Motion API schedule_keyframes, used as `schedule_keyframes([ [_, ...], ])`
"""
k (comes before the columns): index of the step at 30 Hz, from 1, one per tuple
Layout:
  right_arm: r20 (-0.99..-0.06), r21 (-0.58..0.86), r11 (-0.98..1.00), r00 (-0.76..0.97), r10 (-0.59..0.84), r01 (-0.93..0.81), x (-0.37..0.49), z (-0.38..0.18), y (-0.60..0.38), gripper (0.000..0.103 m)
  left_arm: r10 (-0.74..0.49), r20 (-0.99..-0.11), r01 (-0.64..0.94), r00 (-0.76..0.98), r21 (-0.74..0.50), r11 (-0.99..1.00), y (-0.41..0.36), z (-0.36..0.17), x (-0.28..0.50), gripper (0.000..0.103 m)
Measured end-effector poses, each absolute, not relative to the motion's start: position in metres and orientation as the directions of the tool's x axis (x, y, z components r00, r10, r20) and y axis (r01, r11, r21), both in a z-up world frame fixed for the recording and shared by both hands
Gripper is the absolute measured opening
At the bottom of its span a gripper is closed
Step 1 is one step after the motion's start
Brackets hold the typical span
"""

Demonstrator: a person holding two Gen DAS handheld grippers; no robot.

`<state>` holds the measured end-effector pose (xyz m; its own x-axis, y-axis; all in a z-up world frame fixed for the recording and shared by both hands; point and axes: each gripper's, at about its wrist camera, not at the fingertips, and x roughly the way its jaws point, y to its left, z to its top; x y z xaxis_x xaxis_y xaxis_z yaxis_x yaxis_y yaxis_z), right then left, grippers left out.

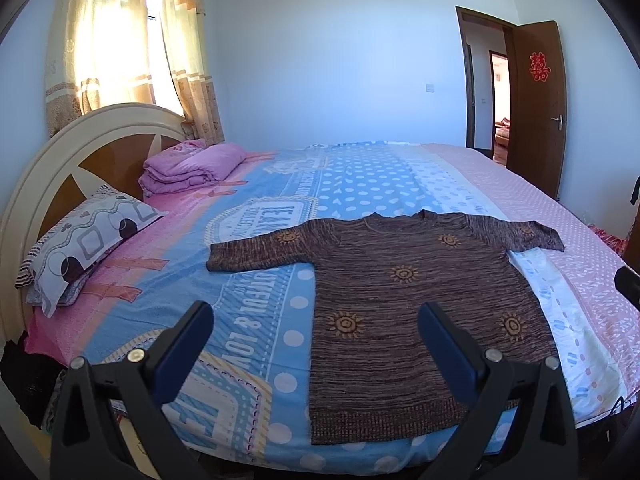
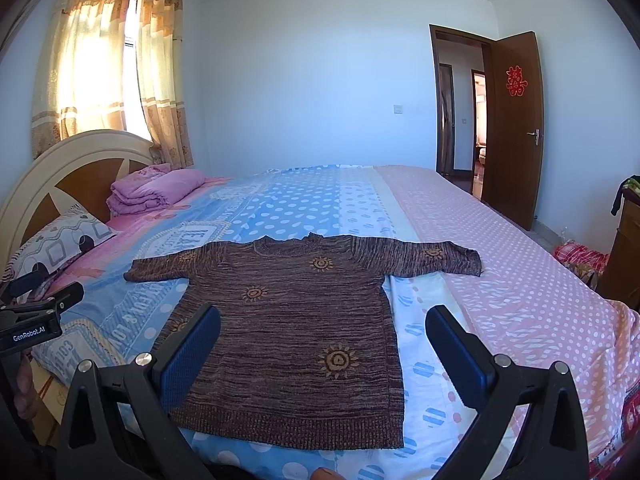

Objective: Fold small clothes

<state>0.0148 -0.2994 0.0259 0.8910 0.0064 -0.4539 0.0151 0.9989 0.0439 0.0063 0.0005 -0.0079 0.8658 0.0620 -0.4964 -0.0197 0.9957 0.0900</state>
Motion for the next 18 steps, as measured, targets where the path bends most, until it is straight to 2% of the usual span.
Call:
schedule_keyframes([
  [18,-0.459,0.050,0.999,0.888,0.013,0.011,0.0144,0.0241,-0.3013,0.102,0.070,-0.494,-0.028,0.867,0.092,0.995,0.0030,-0.0073,0.0064,0.103],
])
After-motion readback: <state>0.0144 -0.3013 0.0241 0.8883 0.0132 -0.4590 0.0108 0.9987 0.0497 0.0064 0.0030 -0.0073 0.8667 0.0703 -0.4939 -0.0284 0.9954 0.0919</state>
